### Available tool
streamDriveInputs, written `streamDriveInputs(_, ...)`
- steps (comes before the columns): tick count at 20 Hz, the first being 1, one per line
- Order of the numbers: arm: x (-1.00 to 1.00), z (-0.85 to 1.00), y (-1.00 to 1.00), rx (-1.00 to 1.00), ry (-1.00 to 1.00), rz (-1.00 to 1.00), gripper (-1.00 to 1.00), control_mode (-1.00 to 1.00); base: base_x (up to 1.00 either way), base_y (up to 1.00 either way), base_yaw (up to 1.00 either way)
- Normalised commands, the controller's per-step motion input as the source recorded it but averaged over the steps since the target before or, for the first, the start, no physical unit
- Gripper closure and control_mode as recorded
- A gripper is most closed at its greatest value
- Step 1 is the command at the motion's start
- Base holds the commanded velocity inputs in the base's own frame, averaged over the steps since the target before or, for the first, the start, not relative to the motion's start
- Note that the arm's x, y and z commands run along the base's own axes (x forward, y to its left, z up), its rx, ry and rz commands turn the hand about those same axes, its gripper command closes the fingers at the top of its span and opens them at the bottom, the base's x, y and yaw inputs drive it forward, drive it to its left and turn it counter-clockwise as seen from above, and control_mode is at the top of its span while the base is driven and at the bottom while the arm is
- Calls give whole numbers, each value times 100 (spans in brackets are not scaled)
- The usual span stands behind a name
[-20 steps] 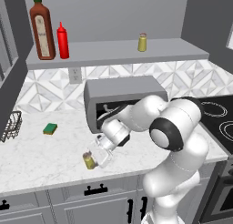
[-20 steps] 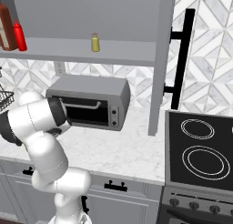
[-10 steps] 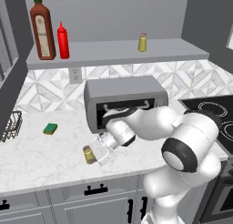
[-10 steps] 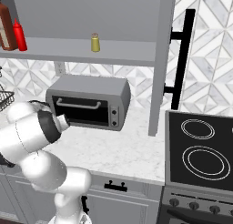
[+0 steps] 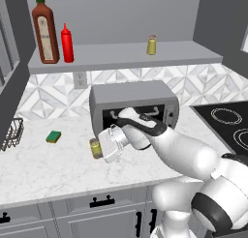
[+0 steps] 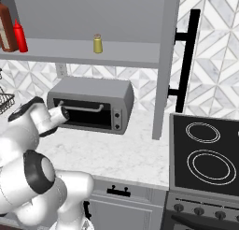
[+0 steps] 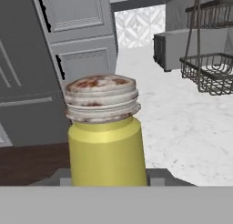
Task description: Put the shaker and condiment bottle from the counter next to their counterparts in the cabinet.
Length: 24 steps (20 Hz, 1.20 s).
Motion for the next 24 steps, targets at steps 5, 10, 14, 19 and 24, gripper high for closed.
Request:
streamDriveInputs(5,-33,51,-21,0,-15,-23,100,-100,0,0,0)
streamDriveInputs(10,-22,63,-27,1,-12,-20,100,-100,0,0,0)
streamDriveInputs(14,-13,57,-29,3,-7,-19,100,-100,0,0,0)
streamDriveInputs(19,-1,55,-38,3,-5,-19,100,-100,0,0,0)
streamDriveInputs(24,0,60,-40,2,-7,-18,100,-100,0,0,0)
